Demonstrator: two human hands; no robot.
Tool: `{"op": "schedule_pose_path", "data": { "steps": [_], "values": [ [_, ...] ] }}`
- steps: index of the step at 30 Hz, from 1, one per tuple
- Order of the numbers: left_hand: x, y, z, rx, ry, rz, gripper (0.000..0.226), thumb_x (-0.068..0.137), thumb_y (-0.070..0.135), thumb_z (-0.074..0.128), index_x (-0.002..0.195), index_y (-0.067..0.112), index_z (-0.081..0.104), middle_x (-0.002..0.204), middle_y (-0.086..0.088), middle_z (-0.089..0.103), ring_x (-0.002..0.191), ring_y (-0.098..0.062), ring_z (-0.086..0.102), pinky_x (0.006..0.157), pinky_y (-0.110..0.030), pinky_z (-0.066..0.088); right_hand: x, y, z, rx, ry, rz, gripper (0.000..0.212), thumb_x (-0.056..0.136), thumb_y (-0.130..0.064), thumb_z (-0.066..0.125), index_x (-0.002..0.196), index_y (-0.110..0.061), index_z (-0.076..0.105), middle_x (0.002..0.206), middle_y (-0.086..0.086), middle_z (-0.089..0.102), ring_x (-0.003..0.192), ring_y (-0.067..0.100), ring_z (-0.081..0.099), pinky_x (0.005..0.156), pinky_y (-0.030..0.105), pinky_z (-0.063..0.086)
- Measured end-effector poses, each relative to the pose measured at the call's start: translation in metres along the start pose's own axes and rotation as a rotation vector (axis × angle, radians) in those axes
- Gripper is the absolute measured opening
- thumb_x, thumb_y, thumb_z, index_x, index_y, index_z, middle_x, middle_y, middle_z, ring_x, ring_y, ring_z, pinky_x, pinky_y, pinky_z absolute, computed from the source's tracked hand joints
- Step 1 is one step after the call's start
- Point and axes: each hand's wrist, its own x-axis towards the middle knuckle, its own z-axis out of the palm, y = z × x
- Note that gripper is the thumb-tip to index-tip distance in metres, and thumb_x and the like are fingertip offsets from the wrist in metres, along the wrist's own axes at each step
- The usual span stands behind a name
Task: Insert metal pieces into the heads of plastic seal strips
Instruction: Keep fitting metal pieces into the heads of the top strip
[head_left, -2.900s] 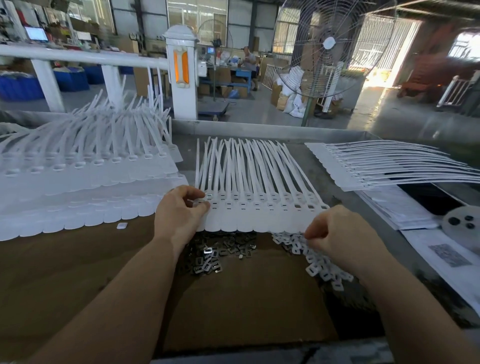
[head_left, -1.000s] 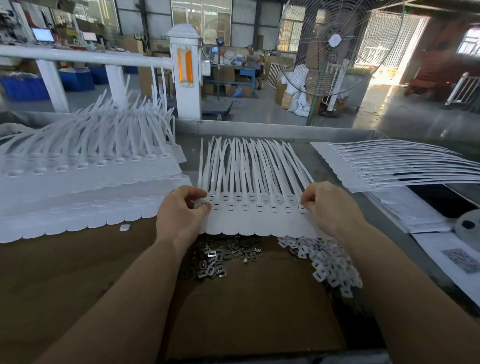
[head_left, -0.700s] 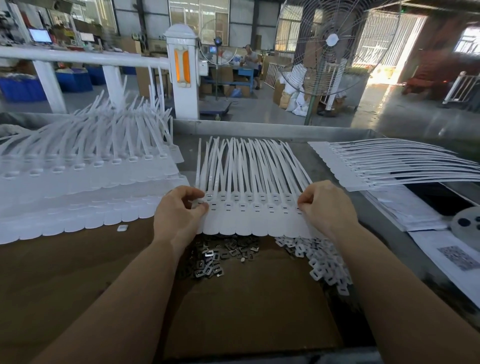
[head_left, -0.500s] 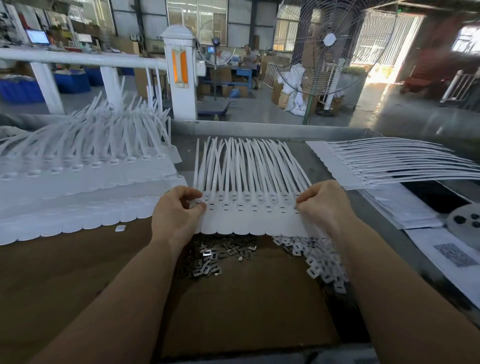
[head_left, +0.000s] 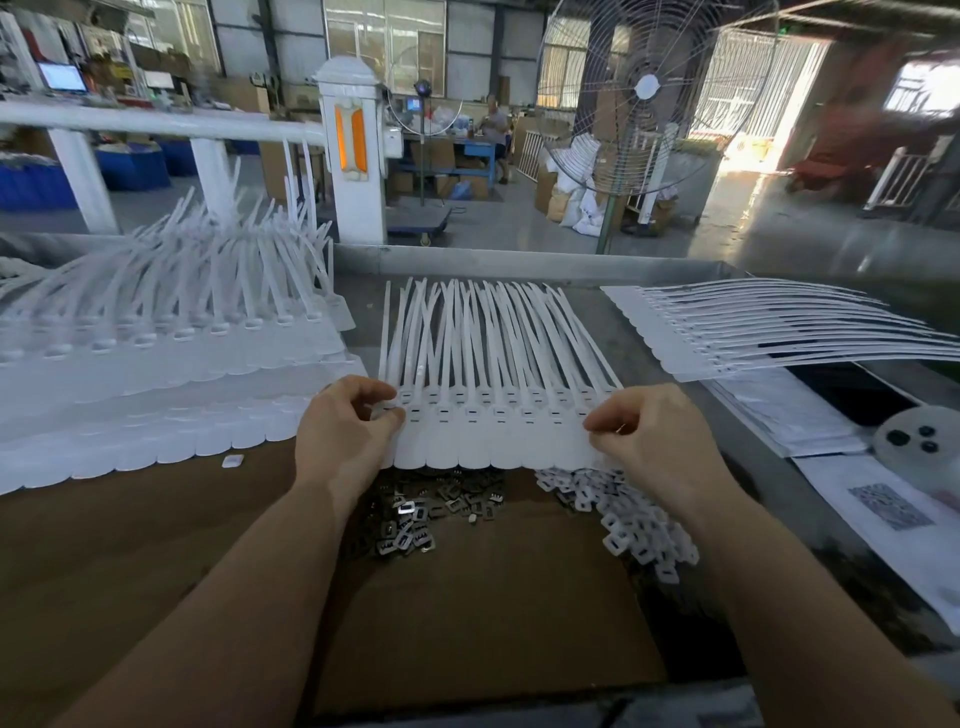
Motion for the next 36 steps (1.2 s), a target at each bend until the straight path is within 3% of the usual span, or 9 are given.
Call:
{"op": "schedule_pose_path", "data": {
  "steps": [4, 7, 13, 18, 22, 32, 36],
  "values": [
    [0.0, 0.001, 0.001, 0.008, 0.002, 0.004, 0.013, 0.081, 0.017, 0.071, 0.087, 0.026, 0.063, 0.077, 0.011, 0.055, 0.079, -0.009, 0.051, 0.074, -0.025, 0.038, -0.019, -0.008, -0.005, -0.163, -0.128, -0.011, 0.009, 0.077, -0.025, 0.074, 0.071, -0.028, 0.068, 0.072, -0.014, 0.063, 0.069, 0.003, 0.06, 0.074, 0.029, 0.054],
    [0.0, 0.001, 0.001, 0.001, 0.002, -0.001, 0.013, 0.081, 0.017, 0.071, 0.087, 0.025, 0.063, 0.078, 0.012, 0.055, 0.078, -0.009, 0.051, 0.074, -0.025, 0.038, -0.027, -0.012, -0.001, -0.295, -0.169, 0.015, 0.013, 0.078, -0.038, 0.072, 0.077, -0.025, 0.07, 0.077, -0.013, 0.065, 0.072, 0.005, 0.061, 0.074, 0.03, 0.054],
    [0.001, 0.0, 0.001, -0.011, 0.005, 0.003, 0.015, 0.081, 0.016, 0.071, 0.088, 0.026, 0.063, 0.081, 0.011, 0.056, 0.082, -0.009, 0.051, 0.076, -0.024, 0.038, -0.03, -0.012, 0.002, -0.269, -0.154, -0.01, 0.008, 0.08, -0.03, 0.071, 0.077, -0.026, 0.066, 0.074, -0.013, 0.058, 0.07, 0.003, 0.055, 0.071, 0.023, 0.048],
    [0.001, -0.001, 0.002, -0.017, 0.005, 0.003, 0.015, 0.081, 0.016, 0.071, 0.088, 0.026, 0.063, 0.081, 0.012, 0.057, 0.08, -0.005, 0.051, 0.075, -0.023, 0.038, -0.015, -0.006, -0.001, -0.142, 0.076, -0.008, 0.004, 0.084, -0.02, 0.067, 0.081, -0.019, 0.067, 0.08, -0.002, 0.067, 0.073, 0.014, 0.061, 0.075, 0.031, 0.051],
    [0.001, -0.002, 0.002, -0.013, 0.008, 0.012, 0.015, 0.081, 0.016, 0.072, 0.088, 0.026, 0.064, 0.08, 0.013, 0.056, 0.077, -0.003, 0.05, 0.074, -0.022, 0.038, 0.005, 0.006, 0.004, -0.193, 0.178, -0.012, 0.012, 0.091, -0.012, 0.057, 0.094, -0.012, 0.069, 0.089, 0.006, 0.068, 0.08, 0.02, 0.059, 0.074, 0.028, 0.047],
    [0.001, -0.002, 0.002, -0.023, -0.001, 0.005, 0.014, 0.081, 0.017, 0.072, 0.09, 0.025, 0.064, 0.089, 0.005, 0.061, 0.083, -0.007, 0.052, 0.076, -0.024, 0.039, 0.029, 0.019, 0.015, -0.383, 0.145, -0.001, 0.016, 0.088, -0.007, 0.055, 0.094, -0.015, 0.068, 0.09, 0.003, 0.066, 0.074, 0.015, 0.047, 0.066, 0.025, 0.037],
    [0.001, -0.002, 0.002, -0.017, -0.002, 0.004, 0.014, 0.081, 0.017, 0.072, 0.089, 0.025, 0.063, 0.089, 0.004, 0.061, 0.083, -0.009, 0.053, 0.076, -0.024, 0.039, 0.026, 0.019, 0.015, -0.453, 0.125, -0.044, 0.016, 0.086, -0.003, 0.055, 0.09, -0.013, 0.068, 0.089, 0.005, 0.066, 0.078, 0.021, 0.056, 0.066, 0.028, 0.041]
  ]
}}
